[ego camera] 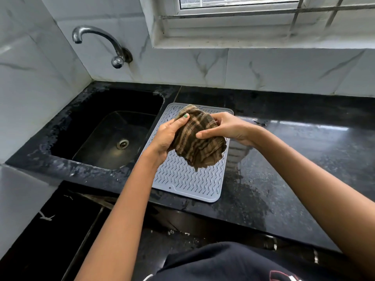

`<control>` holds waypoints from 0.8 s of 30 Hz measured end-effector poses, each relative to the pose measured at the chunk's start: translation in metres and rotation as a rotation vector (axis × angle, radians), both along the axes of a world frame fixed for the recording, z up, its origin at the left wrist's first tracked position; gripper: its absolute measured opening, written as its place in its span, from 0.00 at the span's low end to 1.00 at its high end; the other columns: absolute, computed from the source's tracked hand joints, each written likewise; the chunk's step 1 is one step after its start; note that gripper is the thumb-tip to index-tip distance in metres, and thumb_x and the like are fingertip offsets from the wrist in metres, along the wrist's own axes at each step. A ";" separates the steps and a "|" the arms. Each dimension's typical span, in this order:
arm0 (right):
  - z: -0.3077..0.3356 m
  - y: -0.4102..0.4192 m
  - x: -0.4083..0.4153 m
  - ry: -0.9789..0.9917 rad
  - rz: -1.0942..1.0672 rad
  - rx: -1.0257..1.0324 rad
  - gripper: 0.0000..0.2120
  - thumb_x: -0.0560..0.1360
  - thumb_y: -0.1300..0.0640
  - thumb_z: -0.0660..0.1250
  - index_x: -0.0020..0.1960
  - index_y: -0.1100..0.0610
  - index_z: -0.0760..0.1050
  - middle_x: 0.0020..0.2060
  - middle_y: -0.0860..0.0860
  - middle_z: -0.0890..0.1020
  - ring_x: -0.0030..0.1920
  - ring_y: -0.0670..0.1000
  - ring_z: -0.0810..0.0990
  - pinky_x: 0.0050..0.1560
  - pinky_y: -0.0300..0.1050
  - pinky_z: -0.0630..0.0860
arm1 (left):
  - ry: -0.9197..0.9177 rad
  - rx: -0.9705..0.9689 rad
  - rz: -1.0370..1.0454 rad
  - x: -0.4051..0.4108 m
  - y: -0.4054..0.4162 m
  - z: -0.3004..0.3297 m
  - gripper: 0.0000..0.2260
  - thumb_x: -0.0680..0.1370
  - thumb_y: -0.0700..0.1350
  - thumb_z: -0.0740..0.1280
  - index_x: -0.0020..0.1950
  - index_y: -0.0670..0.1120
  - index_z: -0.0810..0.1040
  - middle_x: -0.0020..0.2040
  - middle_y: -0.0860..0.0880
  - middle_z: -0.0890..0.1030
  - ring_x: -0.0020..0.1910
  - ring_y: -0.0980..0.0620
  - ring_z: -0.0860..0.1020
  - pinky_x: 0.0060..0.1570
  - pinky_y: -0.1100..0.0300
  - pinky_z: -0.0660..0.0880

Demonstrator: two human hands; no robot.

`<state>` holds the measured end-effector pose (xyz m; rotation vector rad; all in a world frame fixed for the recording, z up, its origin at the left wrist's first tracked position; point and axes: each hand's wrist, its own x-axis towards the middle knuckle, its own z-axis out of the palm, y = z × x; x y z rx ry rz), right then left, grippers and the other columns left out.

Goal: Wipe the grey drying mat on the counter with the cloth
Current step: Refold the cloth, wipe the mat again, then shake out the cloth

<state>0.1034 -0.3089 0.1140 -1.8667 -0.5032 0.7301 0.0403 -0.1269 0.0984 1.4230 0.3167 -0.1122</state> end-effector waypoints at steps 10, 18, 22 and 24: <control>0.001 0.010 -0.005 -0.019 -0.127 0.054 0.08 0.73 0.66 0.65 0.52 0.67 0.74 0.46 0.62 0.78 0.51 0.62 0.80 0.57 0.59 0.76 | -0.117 0.325 0.148 -0.006 0.019 -0.006 0.19 0.76 0.54 0.68 0.64 0.50 0.73 0.60 0.52 0.77 0.57 0.55 0.77 0.55 0.59 0.72; -0.001 0.014 -0.003 0.335 -0.066 0.276 0.10 0.67 0.68 0.57 0.46 0.62 0.70 0.43 0.61 0.72 0.40 0.58 0.72 0.40 0.48 0.70 | -0.026 0.079 -0.227 -0.011 -0.018 -0.026 0.13 0.73 0.51 0.72 0.54 0.49 0.80 0.51 0.48 0.85 0.52 0.51 0.83 0.45 0.62 0.80; -0.022 0.018 -0.009 0.048 -0.359 0.116 0.08 0.74 0.65 0.61 0.53 0.60 0.71 0.47 0.58 0.75 0.48 0.55 0.75 0.46 0.49 0.74 | -0.041 0.186 -0.038 -0.001 -0.017 -0.036 0.08 0.76 0.44 0.69 0.53 0.43 0.80 0.47 0.46 0.85 0.46 0.51 0.83 0.41 0.65 0.79; -0.035 0.025 -0.017 -0.225 -0.596 0.068 0.16 0.74 0.60 0.63 0.61 0.57 0.66 0.56 0.56 0.71 0.57 0.54 0.71 0.56 0.50 0.71 | -0.009 0.222 0.099 0.005 -0.016 -0.039 0.05 0.76 0.42 0.69 0.50 0.43 0.80 0.45 0.45 0.85 0.45 0.49 0.83 0.39 0.63 0.80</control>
